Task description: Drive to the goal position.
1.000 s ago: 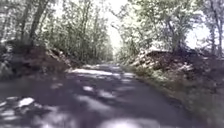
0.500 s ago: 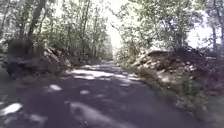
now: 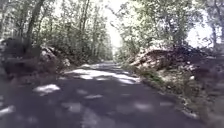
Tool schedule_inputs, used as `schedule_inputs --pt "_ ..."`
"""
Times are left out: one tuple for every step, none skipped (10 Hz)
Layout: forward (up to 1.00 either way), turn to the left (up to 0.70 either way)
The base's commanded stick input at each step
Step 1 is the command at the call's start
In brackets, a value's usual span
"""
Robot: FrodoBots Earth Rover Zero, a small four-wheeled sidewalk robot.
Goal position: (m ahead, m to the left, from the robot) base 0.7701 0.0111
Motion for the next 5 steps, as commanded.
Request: schedule_inputs --pt "0.45 0.00" --pt "0.45 0.00" --pt "0.45 0.00" --pt "0.45 0.00" --pt "0.45 0.00"
